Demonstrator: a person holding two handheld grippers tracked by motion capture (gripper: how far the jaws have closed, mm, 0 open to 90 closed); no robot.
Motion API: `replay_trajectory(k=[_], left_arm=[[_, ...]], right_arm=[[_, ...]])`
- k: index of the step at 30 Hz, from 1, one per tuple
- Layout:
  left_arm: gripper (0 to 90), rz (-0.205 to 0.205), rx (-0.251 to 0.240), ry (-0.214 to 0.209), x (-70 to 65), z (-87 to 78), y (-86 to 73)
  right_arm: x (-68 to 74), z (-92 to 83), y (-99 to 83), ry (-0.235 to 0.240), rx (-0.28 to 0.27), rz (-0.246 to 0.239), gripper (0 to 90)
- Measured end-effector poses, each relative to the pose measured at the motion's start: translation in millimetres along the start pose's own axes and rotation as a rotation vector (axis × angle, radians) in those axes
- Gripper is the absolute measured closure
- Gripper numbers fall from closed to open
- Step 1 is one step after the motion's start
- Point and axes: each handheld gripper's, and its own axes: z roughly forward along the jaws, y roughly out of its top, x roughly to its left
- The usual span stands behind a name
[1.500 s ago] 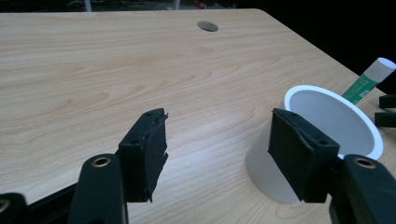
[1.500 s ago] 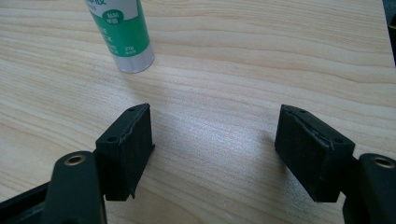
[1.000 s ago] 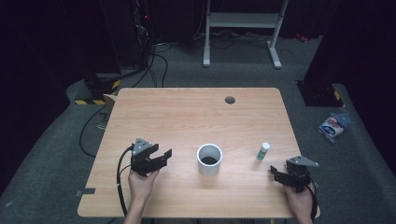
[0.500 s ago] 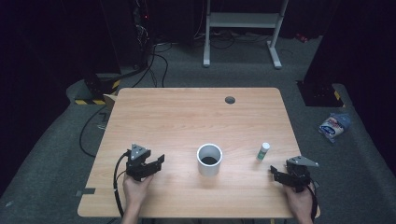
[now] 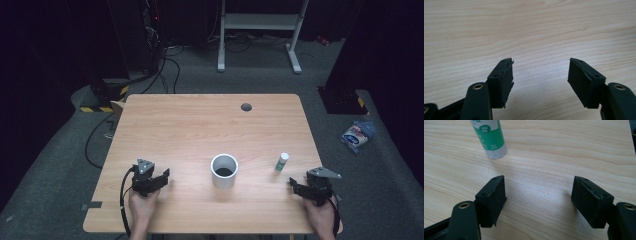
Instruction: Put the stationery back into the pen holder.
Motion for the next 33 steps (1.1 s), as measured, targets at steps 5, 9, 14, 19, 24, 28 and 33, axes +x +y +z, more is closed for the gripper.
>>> replay_trajectory(k=[5,9,14,19,24,28,33], left_arm=[[36.8,0.008,0.013,0.024,-0.2,4.1,-5.2],[36.3,0.017,0.03,0.04,-2.2,9.3,-9.5],[35.2,0.031,0.037,0.054,-3.8,11.5,-13.9],[33.4,0.044,0.034,0.071,-6.3,10.1,-15.1],[30.7,0.026,0.04,0.067,-4.8,10.6,-15.2],[29.4,0.013,0.042,0.065,-4.4,10.8,-15.2],[28.8,0.013,0.042,0.063,-4.3,10.9,-15.2]], right_arm=[[0.1,0.4,0.5,-0.005,-0.001,0.002,28.0],[-1.8,0.8,1.2,-0.011,-0.005,0.009,32.6],[-5.5,-1.9,-0.1,-0.001,-0.011,0.022,39.0],[-4.3,-10.6,-2.1,0.041,-0.04,0.024,41.4],[6.0,-22.4,-0.7,0.067,-0.068,-0.006,42.9],[13.7,-29.3,3.5,0.097,-0.085,-0.035,43.3],[24.7,-32.5,13.0,0.133,-0.102,-0.058,43.6]])
